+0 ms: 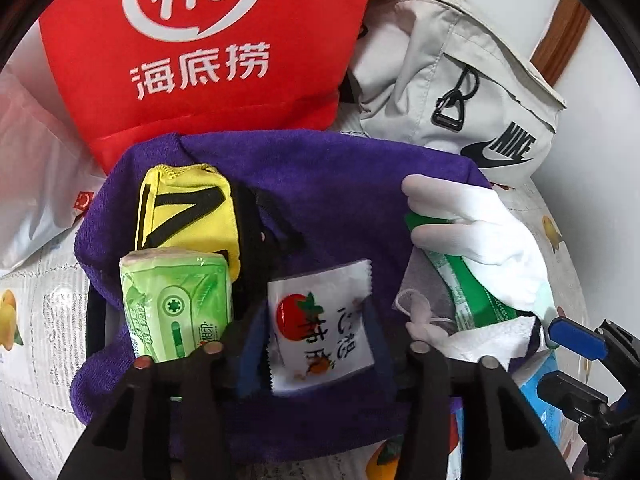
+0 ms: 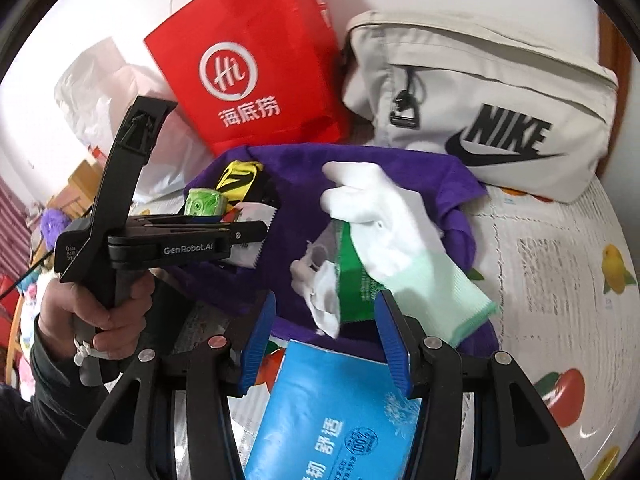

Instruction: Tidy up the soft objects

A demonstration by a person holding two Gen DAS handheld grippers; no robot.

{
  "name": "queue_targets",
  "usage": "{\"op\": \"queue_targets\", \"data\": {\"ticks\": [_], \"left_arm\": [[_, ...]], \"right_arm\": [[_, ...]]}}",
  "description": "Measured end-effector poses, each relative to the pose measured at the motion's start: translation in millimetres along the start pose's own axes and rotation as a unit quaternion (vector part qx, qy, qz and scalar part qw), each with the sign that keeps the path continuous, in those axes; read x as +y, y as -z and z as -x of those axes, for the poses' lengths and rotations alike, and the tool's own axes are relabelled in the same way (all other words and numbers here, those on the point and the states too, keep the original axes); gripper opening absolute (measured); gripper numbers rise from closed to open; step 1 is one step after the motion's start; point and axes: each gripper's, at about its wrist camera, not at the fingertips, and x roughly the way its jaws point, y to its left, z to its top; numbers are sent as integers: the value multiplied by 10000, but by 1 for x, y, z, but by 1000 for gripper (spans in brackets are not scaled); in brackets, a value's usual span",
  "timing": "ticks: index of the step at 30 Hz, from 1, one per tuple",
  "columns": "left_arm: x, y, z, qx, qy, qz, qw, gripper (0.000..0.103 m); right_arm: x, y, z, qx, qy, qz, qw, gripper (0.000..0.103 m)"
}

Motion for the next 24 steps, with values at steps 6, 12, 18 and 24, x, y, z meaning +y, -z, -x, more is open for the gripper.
{"op": "queue_targets", "data": {"ticks": [6, 12, 18, 24], "left_arm": [[-18, 0, 13, -33, 109, -85, 9999, 68], [-28, 11, 42, -166, 92, -136, 9997, 76], [-30, 30, 81, -313, -14, -104, 9995, 84], [-34, 63, 120, -508, -171, -23, 9986, 97]], "right_arm": [[-1, 7, 12, -59, 116, -53, 9999, 52], [5, 16, 33, -144, 254, -28, 9996, 52], [19, 30, 57, -242, 419, 2, 9988, 64], [35, 50, 84, -352, 483, -62, 9982, 76]]}}
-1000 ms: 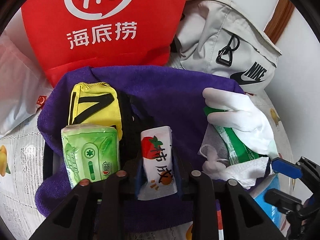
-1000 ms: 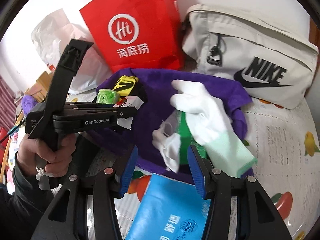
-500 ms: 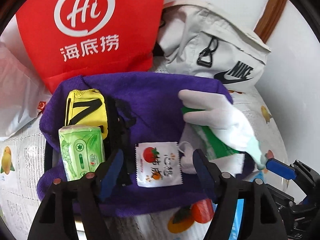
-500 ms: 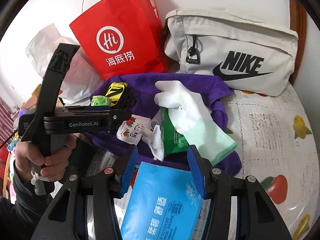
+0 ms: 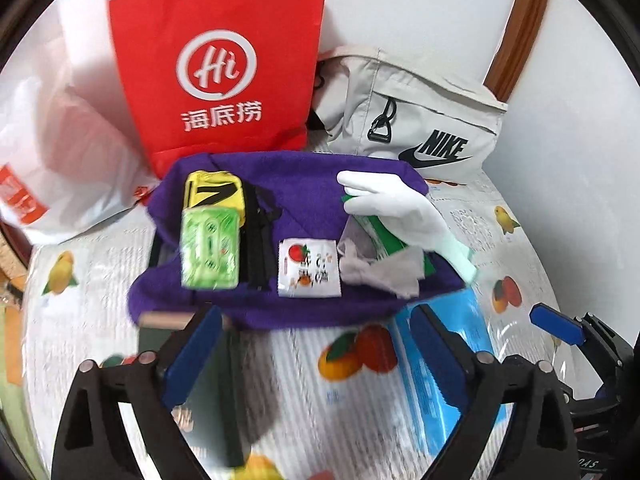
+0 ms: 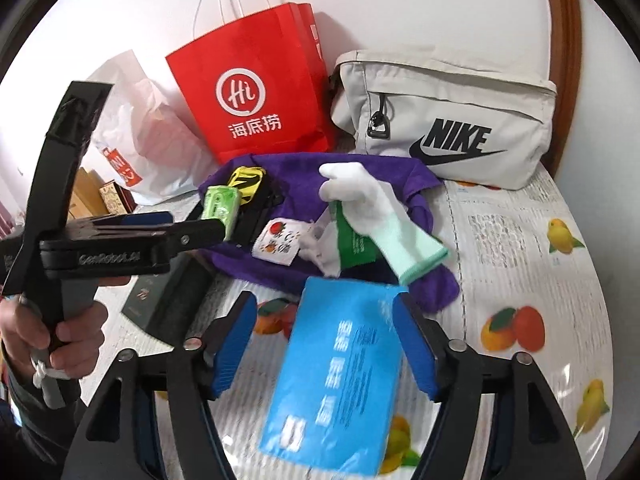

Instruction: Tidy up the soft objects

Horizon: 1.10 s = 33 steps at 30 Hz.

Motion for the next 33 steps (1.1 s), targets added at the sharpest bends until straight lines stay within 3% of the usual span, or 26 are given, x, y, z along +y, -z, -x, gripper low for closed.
{"op": "queue_targets", "data": {"ticks": [3, 8, 14, 23, 33], "left_arm": [[-2, 19, 23, -131, -97, 13, 9999, 102], [-8, 51, 58, -336, -445, 23, 9984, 103], [-12, 94, 100, -584, -677, 161, 9959, 103], [-21, 160, 155, -983, -883, 345, 9906, 103], [-37, 208, 192, -1183, -933, 291, 9881, 103]], "right_arm": [[6, 11, 16, -67, 57, -17, 10000, 80], [18, 31, 40, -166, 245, 6, 9996, 90], [36, 59, 73, -427, 458, 269, 9977, 95], [50, 105, 123, -694, 487, 269, 9960, 97], [50, 150, 174, -1034, 666, 175, 9923, 102]]}}
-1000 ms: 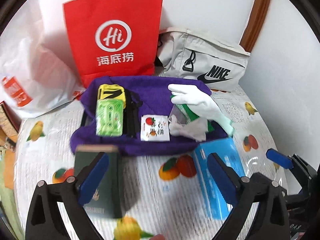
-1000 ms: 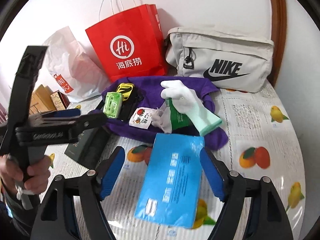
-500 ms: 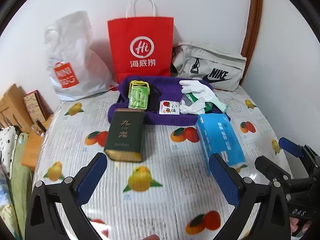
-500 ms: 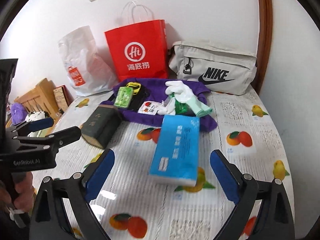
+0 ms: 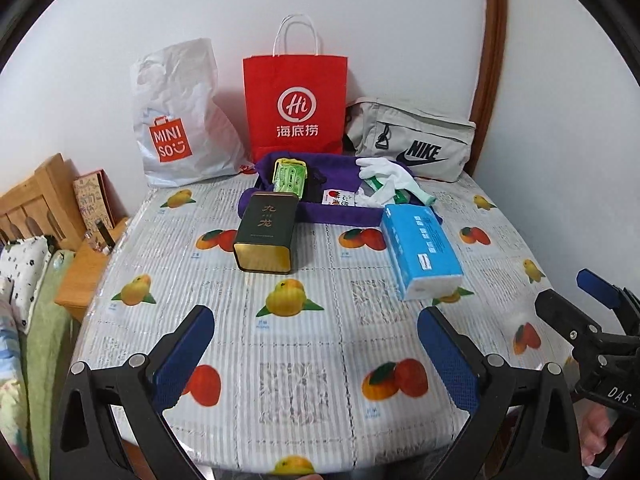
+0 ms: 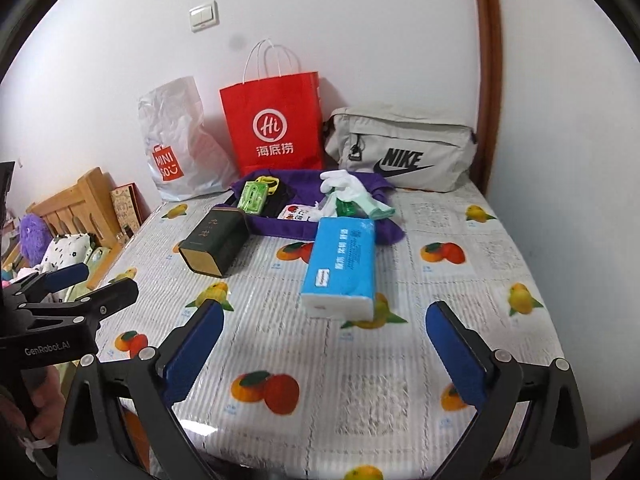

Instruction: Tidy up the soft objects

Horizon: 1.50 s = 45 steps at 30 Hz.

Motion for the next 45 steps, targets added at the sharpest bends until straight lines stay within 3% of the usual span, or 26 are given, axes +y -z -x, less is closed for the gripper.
{"op": "queue_targets", "data": {"ticks": [11, 45], "left_arm": [[0, 17, 23, -128, -93, 8, 9999, 103], [1, 19, 22, -80, -136, 15, 9999, 103]], "right_arm": [[0, 14, 28, -178, 123, 15, 9998, 102], [1, 20, 28, -184, 144, 29, 9997, 102]]}}
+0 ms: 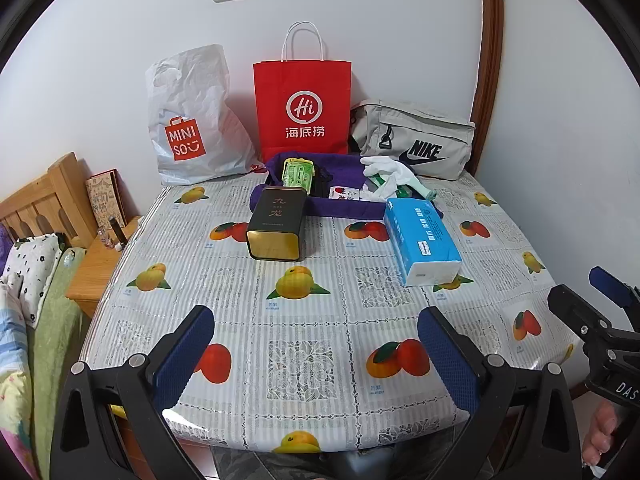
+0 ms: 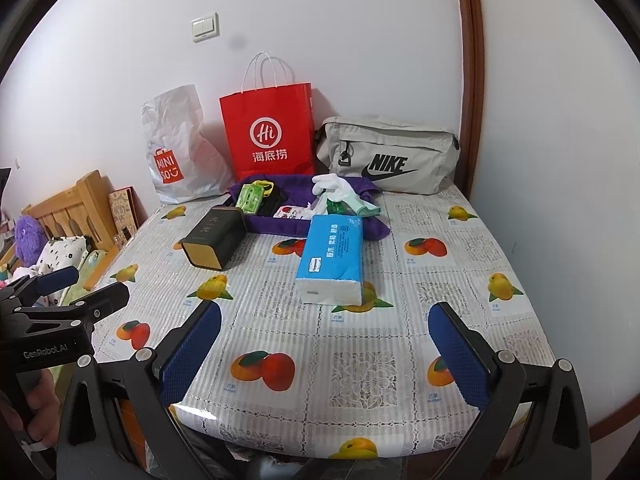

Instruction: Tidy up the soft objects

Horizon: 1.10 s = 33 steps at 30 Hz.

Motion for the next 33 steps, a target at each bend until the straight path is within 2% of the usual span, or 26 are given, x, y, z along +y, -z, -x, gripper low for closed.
{"op": "queue_targets", "data": {"ticks": [33], "left_arm": [[-2, 5, -2, 38, 45, 8, 10000, 103]], "right_arm": [[5, 4, -2, 43, -26, -11, 10000, 102]]}}
